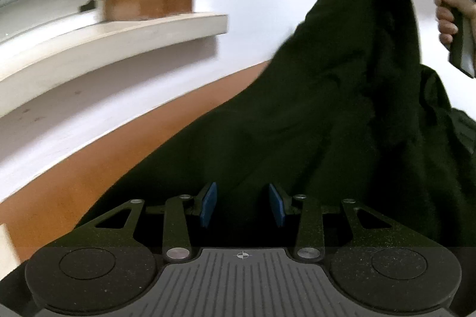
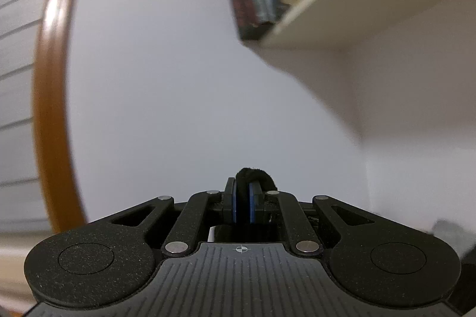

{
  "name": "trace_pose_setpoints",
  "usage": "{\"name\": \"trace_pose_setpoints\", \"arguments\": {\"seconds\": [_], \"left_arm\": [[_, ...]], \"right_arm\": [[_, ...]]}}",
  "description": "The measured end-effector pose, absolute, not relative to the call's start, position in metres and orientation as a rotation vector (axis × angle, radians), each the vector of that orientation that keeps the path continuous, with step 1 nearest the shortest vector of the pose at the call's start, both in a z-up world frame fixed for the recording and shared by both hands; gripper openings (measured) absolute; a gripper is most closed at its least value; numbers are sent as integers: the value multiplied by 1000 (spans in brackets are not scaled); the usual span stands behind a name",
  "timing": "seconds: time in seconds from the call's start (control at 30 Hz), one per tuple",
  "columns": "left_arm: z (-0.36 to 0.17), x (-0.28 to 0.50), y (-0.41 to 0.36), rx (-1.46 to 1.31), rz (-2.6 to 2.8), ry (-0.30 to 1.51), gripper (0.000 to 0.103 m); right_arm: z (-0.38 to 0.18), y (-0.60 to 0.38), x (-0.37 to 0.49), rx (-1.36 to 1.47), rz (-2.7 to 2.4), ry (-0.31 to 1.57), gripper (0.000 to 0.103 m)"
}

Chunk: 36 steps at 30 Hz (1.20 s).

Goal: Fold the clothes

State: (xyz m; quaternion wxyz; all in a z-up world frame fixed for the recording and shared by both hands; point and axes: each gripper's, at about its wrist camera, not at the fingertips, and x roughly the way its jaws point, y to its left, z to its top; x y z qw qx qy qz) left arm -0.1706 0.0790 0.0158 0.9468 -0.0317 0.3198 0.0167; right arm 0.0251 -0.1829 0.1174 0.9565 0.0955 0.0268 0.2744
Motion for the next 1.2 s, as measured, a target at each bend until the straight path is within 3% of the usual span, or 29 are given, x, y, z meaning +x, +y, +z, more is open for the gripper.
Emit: {"name": "trace_pose_setpoints", "arguments": {"seconds": [0.07, 0.2, 0.27, 0.37, 0.5, 0.67, 0.87, 1.2], "left_arm": [[16, -185, 88, -64, 57, 652, 43], [16, -203, 100, -55, 68, 656, 44], [18, -205, 102, -58, 57, 659, 48], [23, -201, 101, -43, 46, 674, 54], [34, -189, 88, 17, 45, 672, 58], [61, -162, 61, 36, 1, 633, 67], [72, -102, 11, 87, -52, 616, 69], [41, -22, -61, 70, -131, 652, 72]], "right_arm": [[106, -182, 30, 126, 558, 154, 12], [46, -195, 66, 57, 485, 577, 18], [28, -213, 68, 97, 486, 603, 33], [9, -234, 64, 163, 496, 603, 44], [-4, -241, 63, 193, 545, 591, 51], [-17, -215, 65, 9, 573, 602, 64], [-17, -230, 69, 124, 622, 616, 64], [-20, -254, 70, 274, 613, 578, 64]]}}
